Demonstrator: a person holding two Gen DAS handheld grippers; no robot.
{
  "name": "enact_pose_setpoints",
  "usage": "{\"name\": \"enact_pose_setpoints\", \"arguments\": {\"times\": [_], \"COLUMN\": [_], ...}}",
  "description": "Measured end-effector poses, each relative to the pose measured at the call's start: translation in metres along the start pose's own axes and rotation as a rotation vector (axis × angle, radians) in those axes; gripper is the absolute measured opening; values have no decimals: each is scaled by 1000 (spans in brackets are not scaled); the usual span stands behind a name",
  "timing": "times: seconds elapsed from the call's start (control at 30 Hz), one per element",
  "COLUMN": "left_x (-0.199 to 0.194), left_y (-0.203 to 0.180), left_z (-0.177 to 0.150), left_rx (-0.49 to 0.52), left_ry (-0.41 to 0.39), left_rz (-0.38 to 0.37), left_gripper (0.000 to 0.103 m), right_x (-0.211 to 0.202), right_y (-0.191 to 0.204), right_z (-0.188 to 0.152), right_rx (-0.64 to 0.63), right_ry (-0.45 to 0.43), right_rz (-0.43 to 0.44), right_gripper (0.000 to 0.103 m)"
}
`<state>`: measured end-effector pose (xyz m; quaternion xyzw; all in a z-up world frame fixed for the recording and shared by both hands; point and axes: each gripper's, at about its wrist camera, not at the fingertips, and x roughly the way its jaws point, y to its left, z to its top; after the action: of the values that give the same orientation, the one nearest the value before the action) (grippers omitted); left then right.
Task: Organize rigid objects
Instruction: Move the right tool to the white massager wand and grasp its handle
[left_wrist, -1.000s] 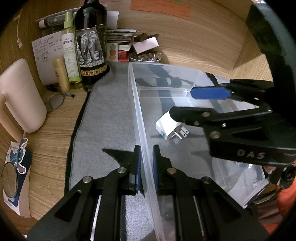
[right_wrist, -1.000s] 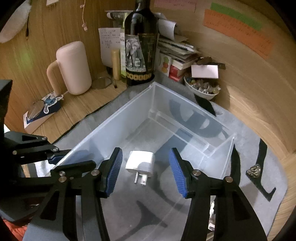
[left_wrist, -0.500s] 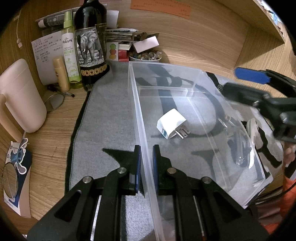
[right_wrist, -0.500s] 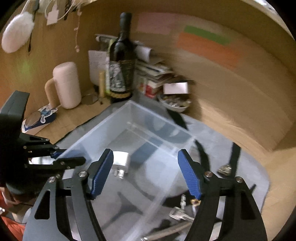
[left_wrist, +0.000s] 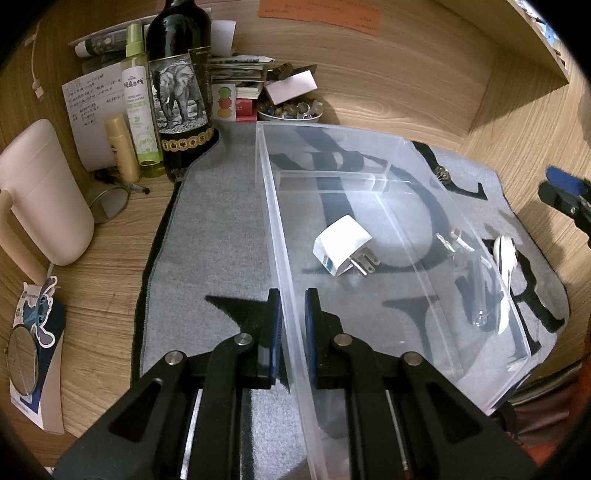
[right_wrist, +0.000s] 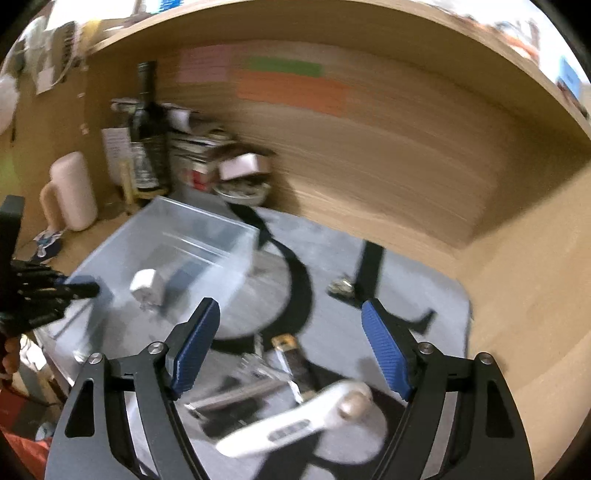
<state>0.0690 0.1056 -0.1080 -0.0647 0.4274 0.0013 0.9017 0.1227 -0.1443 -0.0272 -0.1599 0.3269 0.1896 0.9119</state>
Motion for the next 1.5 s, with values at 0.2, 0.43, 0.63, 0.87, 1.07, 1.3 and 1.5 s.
{"name": "enact_pose_setpoints", "arguments": {"times": [0.2,0.43,0.63,0.87,1.07,1.3,1.5], "left_x": [-1,-2,-1,1,4,5,7], "left_y": [0,0,-1,-2,-1,-1,0], "left_z": [-2,-3,-3,-2,-1,-1,0], "left_rx": [-6,-1,3,3,0,1,-1], "left_ry": [-1,1,3,9,14,17,18], "left_rz": [1,6,16,16,15,19,20], "left_gripper": [10,10,10,10,10,10,10], "right_x": [8,39,55,69,65,84,83], "right_y": [-30,-38,-34,-37,-49,-52,-52], "right_z": [-33,-73,-84,-96,-100,-89,-85], "right_rx": [107,231,329,300,293,287,271], "right_ry": [83,189,214,260,266,249,224], "right_rz": [-36,-2,39,25,8,-16,-12], "right_gripper": [78,78,78,77,66,56,37]}}
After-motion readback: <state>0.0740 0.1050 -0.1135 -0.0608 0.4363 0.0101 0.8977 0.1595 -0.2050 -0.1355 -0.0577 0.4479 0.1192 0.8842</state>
